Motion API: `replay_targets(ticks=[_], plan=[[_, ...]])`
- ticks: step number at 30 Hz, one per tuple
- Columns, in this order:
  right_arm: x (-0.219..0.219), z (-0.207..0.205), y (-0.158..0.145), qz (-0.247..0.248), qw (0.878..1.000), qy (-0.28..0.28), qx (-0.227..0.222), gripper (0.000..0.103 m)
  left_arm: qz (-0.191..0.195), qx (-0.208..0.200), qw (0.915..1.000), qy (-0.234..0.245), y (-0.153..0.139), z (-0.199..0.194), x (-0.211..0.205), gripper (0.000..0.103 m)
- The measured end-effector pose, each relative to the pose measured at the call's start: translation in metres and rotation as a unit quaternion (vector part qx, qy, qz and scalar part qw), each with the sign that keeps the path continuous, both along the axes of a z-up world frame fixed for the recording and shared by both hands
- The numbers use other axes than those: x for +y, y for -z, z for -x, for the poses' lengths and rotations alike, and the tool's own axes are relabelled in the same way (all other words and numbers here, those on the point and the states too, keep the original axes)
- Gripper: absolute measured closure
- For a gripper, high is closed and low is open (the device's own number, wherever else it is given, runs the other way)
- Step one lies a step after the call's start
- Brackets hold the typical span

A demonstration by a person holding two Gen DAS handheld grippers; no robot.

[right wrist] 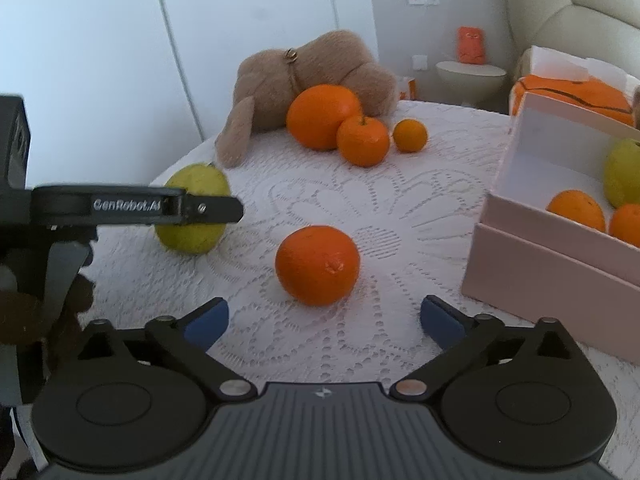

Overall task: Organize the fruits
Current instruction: 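Close the left tool on the green pear, then grasp the orange on the bed with the right tool while the left tool holds the pear, then carry the orange and pear over the pink box and open both tools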

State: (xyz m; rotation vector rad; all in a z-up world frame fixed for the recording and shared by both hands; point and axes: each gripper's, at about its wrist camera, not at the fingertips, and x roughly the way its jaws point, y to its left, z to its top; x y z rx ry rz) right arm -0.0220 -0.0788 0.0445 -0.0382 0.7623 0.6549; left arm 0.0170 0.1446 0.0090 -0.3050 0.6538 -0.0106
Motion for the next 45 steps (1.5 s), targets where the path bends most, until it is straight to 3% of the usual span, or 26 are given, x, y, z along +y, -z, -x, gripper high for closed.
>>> replay_targets(ticks=[5, 9, 20, 22, 27, 31, 45], plan=[[0.013, 0.007, 0.0, 0.049, 0.999, -0.008, -0.017, 0.0, 0.022, -0.018, 0.9996, 0.005, 0.005, 0.002, 0.005, 0.039], [0.002, 0.005, -0.001, 0.018, 1.0, 0.003, -0.008, 0.001, 0.055, -0.03, 0.998, 0.01, 0.006, 0.006, 0.013, 0.039], [0.015, -0.004, -0.016, 0.023, 0.998, 0.05, -0.001, 0.032, 0.054, -0.034, 0.9979, 0.01, 0.008, 0.009, 0.012, 0.039], [0.021, -0.01, -0.015, 0.033, 0.998, 0.056, 0.007, 0.047, 0.06, -0.034, 0.9976, 0.009, 0.008, 0.01, 0.013, 0.039], [0.028, -0.011, -0.017, 0.038, 0.998, 0.056, 0.001, 0.056, 0.059, -0.035, 0.9976, 0.009, 0.009, 0.011, 0.014, 0.039], [0.034, -0.015, -0.013, 0.053, 0.997, 0.049, -0.001, 0.055, 0.069, -0.029, 0.9972, 0.007, 0.009, 0.01, 0.015, 0.039], [0.036, -0.005, -0.018, 0.073, 0.996, 0.041, -0.017, 0.057, 0.02, 0.007, 0.9997, 0.011, 0.004, -0.006, 0.0, 0.039]])
